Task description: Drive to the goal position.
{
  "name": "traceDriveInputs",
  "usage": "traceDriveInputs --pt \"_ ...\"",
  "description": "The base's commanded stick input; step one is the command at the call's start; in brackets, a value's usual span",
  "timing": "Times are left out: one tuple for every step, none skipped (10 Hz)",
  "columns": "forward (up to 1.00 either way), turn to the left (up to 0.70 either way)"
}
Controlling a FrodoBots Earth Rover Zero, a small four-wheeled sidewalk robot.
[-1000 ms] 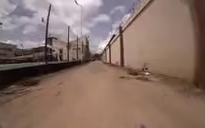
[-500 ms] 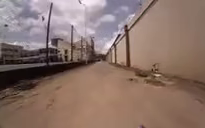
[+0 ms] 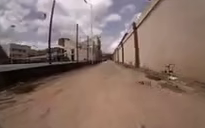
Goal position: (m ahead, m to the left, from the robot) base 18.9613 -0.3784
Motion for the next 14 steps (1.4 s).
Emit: traceDriveInputs --pt "0.85 0.0" --pt "0.85 0.0" --pt "0.85 0.0" --pt "0.85 0.0" --pt "0.85 0.0" --pt "0.85 0.0" --pt "0.85 0.0" --pt "0.85 0.0" --pt "0.85 0.0" --pt "0.85 0.0" --pt "0.85 0.0" --pt "0.85 0.0" --pt "0.85 0.0" --pt "0.85 0.0"
